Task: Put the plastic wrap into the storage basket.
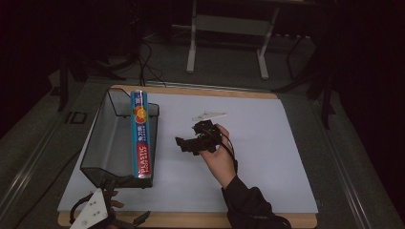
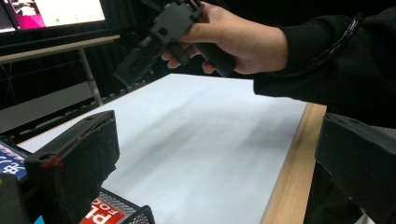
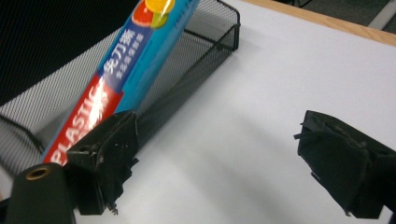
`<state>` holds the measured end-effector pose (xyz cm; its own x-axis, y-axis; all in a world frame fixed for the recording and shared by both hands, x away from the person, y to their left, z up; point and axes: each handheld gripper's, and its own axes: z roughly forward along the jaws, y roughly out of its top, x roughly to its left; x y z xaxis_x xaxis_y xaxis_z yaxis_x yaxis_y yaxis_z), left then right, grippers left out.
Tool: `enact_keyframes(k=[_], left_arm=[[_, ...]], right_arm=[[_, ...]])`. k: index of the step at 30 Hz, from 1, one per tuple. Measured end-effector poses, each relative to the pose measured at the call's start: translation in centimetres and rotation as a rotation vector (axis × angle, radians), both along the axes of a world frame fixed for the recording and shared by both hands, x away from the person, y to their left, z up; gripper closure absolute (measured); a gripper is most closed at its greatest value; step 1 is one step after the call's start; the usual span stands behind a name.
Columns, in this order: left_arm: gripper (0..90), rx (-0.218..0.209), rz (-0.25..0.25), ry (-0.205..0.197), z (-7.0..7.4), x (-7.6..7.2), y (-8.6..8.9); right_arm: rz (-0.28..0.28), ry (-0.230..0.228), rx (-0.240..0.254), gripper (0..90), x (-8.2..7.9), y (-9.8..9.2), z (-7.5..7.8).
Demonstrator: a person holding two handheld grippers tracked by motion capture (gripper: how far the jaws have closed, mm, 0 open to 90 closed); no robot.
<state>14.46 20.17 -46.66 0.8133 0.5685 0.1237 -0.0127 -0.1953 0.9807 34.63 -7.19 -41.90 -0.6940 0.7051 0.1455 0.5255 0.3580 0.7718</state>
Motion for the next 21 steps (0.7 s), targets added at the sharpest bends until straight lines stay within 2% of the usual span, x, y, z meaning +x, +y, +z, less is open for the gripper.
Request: enact_keyframes(k=[2,5,6,7,9,12,19,21], left_arm=[[0.6,-0.001,0.000,-0.002,0.0,0.0,0.0],[0.6,0.001,0.001,-0.003,0.0,0.0,0.0],[0.6,0.001,0.001,-0.002,0.0,0.0,0.0],[0.6,0.001,0.001,-0.001,0.0,0.0,0.0],[0.6,0.003,0.001,-0.001,0.0,0.0,-0.1],[0.6,0.003,0.001,-0.002,0.0,0.0,-0.1],[0.6,0.004,0.002,-0.001,0.0,0.0,-0.1],[0.6,0.005,0.003,-0.001,0.0,0.0,-0.1]], right_arm=[[0.003,-0.004,-0.004,12.3,-0.3,-0.7,-0.2],[-0.010,-0.035,-0.008,13.1,-0.9,-2.0,-0.4],[-0.010,-0.035,-0.008,13.1,-0.9,-2.0,-0.4],[-0.010,-0.021,0.003,13.1,-1.1,-3.0,-0.6],[-0.014,-0.019,0.006,13.0,-1.4,-3.8,-0.7],[-0.022,-0.030,-0.004,13.0,-1.9,-4.7,-0.8],[-0.029,-0.023,-0.019,13.0,-3.0,-7.0,-0.9],[-0.026,-0.020,-0.010,13.0,-3.3,-7.7,-1.1]])
